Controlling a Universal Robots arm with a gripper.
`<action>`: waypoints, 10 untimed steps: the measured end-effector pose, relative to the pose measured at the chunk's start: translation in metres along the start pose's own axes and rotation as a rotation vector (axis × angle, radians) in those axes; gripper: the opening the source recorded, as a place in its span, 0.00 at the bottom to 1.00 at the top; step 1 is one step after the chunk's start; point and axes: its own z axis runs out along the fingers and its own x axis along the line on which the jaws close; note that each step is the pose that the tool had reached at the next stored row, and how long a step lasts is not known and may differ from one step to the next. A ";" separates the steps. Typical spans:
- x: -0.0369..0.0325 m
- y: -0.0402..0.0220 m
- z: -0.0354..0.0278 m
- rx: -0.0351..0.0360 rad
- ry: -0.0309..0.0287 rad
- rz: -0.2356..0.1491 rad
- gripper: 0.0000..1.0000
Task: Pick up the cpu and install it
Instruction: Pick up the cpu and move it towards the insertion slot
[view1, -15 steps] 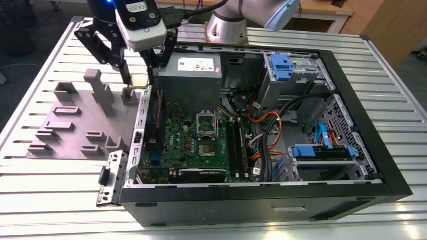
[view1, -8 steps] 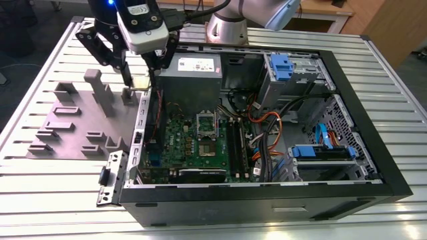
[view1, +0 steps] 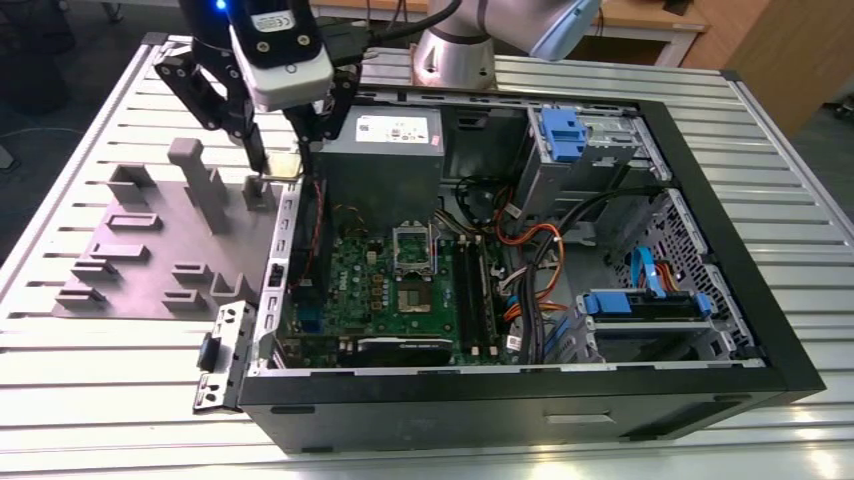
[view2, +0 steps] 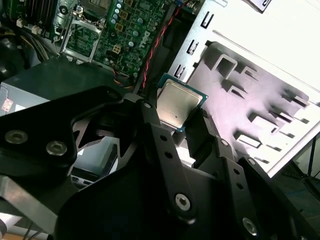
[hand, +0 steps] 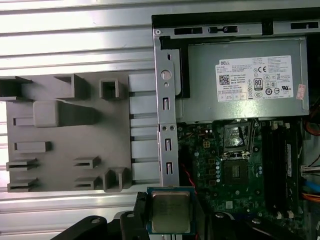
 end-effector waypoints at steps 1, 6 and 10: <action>-0.0002 0.0001 0.0000 0.0000 0.0000 0.000 0.47; -0.0013 0.0001 0.0000 0.0001 0.0001 0.000 0.47; -0.0023 0.0002 0.0000 0.0001 0.0000 0.000 0.47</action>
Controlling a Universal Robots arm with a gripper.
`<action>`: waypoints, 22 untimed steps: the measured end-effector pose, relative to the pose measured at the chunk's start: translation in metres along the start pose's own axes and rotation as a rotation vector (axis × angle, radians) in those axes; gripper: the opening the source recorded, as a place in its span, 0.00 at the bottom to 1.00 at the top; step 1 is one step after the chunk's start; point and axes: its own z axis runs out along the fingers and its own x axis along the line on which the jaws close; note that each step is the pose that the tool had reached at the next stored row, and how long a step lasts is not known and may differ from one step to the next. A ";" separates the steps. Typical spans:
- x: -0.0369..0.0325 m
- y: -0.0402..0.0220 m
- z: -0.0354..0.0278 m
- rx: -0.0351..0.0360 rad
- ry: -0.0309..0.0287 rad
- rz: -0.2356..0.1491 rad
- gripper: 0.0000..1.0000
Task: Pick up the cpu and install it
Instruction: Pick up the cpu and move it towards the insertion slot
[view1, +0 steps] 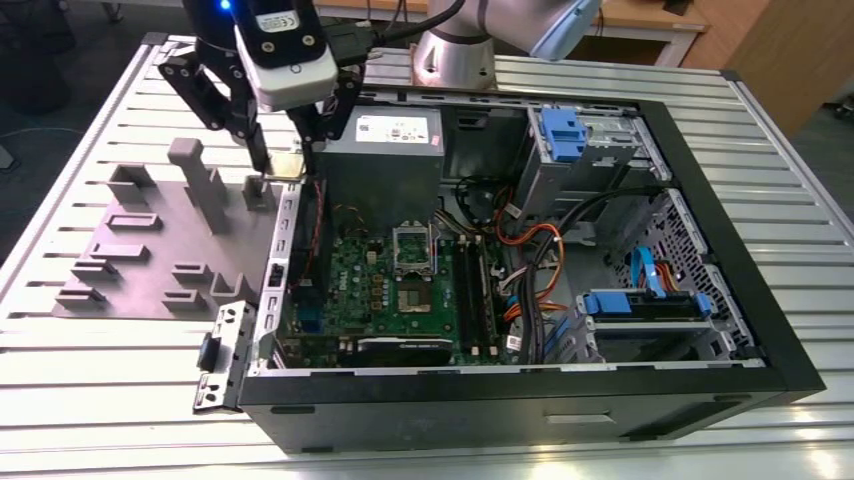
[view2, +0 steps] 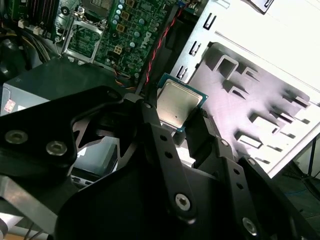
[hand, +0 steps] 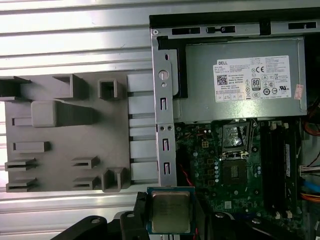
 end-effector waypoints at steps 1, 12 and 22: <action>-0.0005 0.0001 0.0000 0.0000 0.0000 0.000 0.47; -0.0117 0.0009 0.0001 0.0013 0.0000 0.002 0.47; -0.0219 0.0017 0.0002 0.0024 -0.0002 0.003 0.47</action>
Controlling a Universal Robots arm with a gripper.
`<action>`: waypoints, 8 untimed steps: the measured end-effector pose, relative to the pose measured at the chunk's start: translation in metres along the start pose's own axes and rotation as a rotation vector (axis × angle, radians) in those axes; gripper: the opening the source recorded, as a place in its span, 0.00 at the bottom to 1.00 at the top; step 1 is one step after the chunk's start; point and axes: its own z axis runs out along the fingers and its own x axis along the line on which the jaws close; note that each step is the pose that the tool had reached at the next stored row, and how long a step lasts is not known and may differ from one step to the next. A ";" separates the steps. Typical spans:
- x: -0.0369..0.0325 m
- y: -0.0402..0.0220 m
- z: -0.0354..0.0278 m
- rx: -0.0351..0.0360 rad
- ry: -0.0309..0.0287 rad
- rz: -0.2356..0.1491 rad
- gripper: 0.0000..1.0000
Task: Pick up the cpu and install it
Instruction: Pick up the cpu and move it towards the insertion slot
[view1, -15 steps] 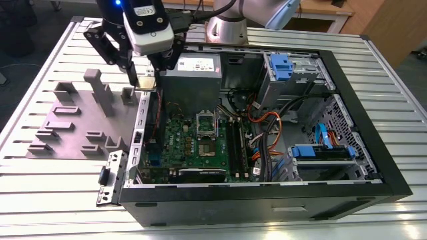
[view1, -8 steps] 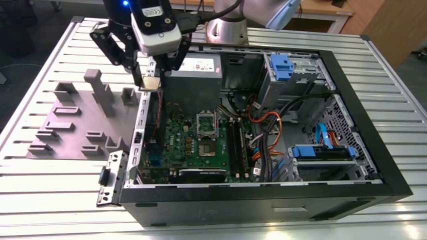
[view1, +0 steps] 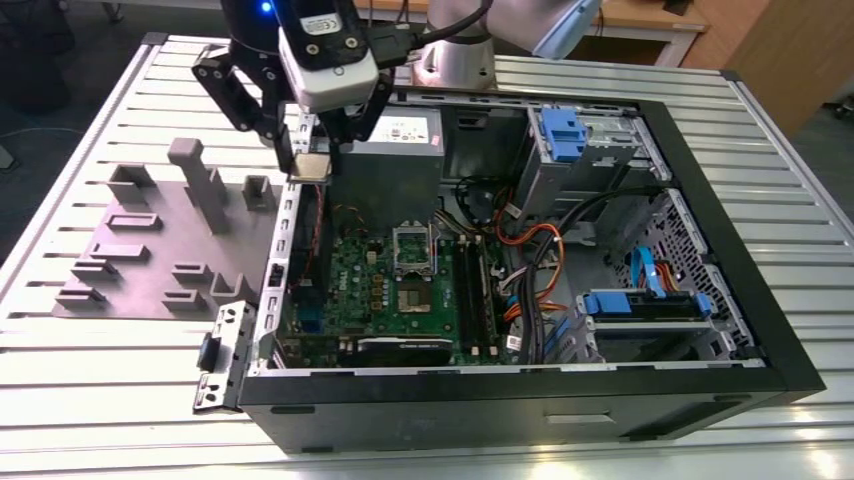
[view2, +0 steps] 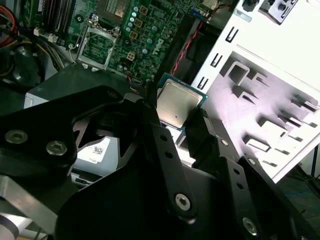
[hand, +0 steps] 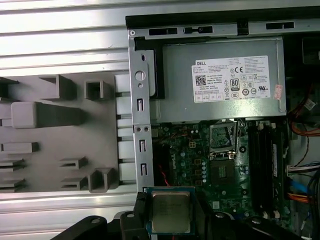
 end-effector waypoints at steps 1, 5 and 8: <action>-0.0014 0.0001 0.0000 0.0002 0.0000 0.000 0.47; -0.0056 -0.0002 0.0000 0.0002 0.0001 0.001 0.47; -0.0070 -0.0020 0.0000 0.0002 0.0001 0.001 0.47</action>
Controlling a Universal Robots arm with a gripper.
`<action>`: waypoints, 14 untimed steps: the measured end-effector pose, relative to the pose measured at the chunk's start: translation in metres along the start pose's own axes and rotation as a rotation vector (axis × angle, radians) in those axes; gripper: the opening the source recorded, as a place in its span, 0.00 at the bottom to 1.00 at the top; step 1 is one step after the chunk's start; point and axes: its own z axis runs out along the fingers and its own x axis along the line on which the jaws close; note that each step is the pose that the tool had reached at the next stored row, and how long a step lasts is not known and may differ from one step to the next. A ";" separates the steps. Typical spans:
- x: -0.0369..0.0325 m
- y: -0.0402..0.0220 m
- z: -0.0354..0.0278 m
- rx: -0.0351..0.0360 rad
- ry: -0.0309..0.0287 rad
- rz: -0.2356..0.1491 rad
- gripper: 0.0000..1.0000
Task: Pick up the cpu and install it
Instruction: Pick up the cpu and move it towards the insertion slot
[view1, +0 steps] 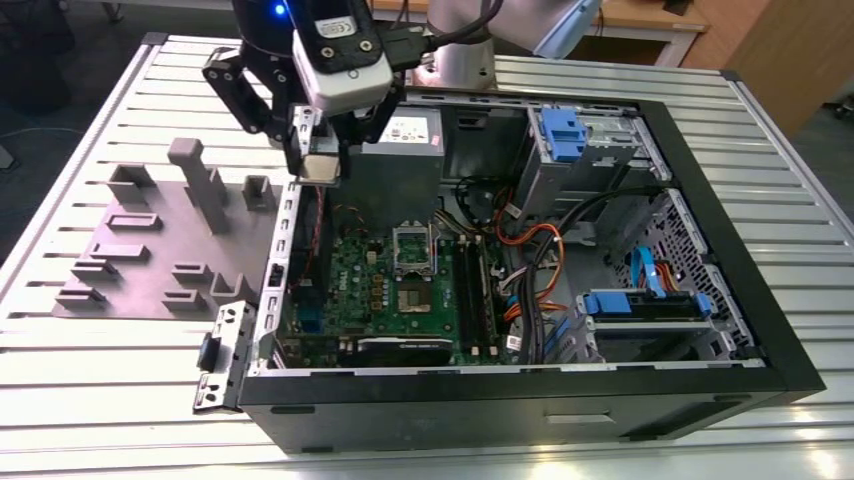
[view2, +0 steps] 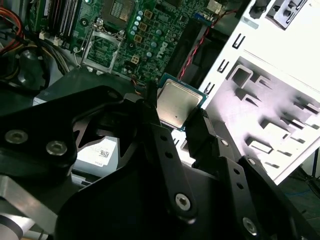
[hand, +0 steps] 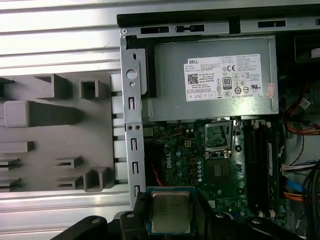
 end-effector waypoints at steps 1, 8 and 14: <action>-0.0003 -0.0011 0.0000 -0.0001 0.0000 0.000 0.47; -0.0047 -0.0107 0.0005 -0.0001 -0.0001 0.000 0.47; -0.0191 -0.0097 0.0007 0.0000 0.0000 0.003 0.47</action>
